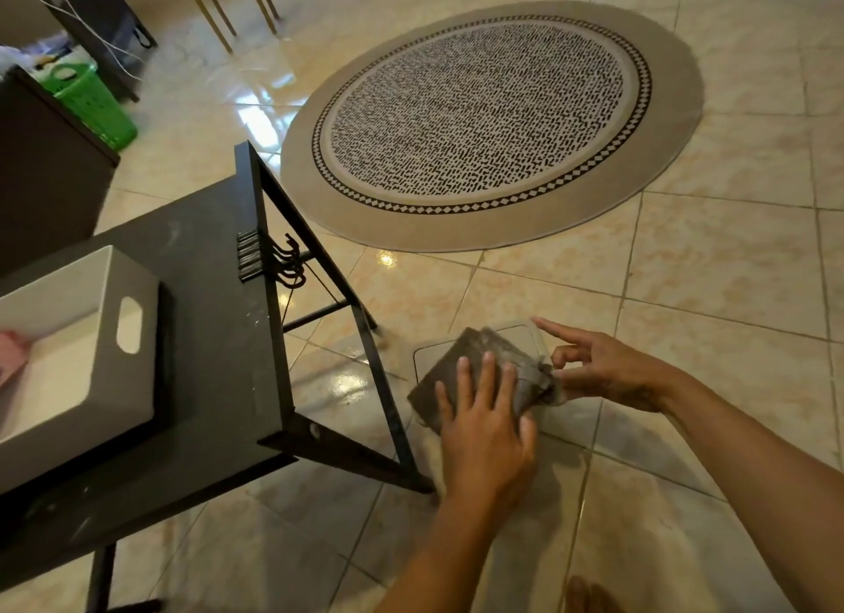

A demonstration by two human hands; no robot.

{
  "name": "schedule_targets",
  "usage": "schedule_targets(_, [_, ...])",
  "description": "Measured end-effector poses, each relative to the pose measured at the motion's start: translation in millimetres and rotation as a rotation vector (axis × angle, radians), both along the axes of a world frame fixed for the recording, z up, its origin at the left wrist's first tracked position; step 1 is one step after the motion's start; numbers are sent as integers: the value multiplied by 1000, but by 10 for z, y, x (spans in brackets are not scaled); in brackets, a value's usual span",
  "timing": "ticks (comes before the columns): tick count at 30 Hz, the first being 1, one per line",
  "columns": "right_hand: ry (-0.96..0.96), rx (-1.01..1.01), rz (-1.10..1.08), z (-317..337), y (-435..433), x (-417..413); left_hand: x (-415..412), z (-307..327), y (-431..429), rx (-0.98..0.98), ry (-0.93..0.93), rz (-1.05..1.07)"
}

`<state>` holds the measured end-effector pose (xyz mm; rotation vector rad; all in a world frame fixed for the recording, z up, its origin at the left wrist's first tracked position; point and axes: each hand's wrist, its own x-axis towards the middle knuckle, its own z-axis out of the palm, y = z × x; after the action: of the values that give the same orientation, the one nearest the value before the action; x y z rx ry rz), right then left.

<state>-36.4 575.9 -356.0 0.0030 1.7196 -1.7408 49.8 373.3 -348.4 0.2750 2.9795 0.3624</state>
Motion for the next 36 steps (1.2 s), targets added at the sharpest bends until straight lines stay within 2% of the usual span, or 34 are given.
schedule_targets(3, [2, -2, -10, 5, -9, 28, -166, 42, 215, 32, 11, -78])
schedule_targets(7, [-35, -28, -21, 9, 34, 52, -401, -31, -59, -62, -4, 63])
schedule_targets(9, [-38, -30, -16, 14, 36, 25, -289, -27, -189, -43, 25, 108])
schedule_targets(12, [-19, -16, 16, 43, 10, 7, -87, 48, 8, 37, -7, 3])
schedule_targets(15, [13, -22, 22, 52, -11, 14, -255, 73, 239, 50, 7, -57])
schedule_targets(19, [-41, -50, -18, 39, 19, 21, -533, -21, -71, -26, -12, 73])
schedule_targets(22, [-55, -59, -38, 16, 12, -4, -338, -20, -300, 2, 27, 208])
schedule_targets(25, [-48, -64, -24, 27, -10, -10, -83, 57, -57, 20, -13, 86])
schedule_targets(28, [-20, -44, -20, 48, -39, 13, -174, 118, 200, 67, -31, -59])
schedule_targets(32, [-63, -76, -56, 29, -9, 27, -364, 10, -145, -23, -3, 56])
schedule_targets(34, [-75, -89, -65, 22, 4, 29, -205, 20, -361, 37, 31, 99])
schedule_targets(36, [-68, -96, -57, 12, 9, 22, -9, 56, -354, 83, 9, 34])
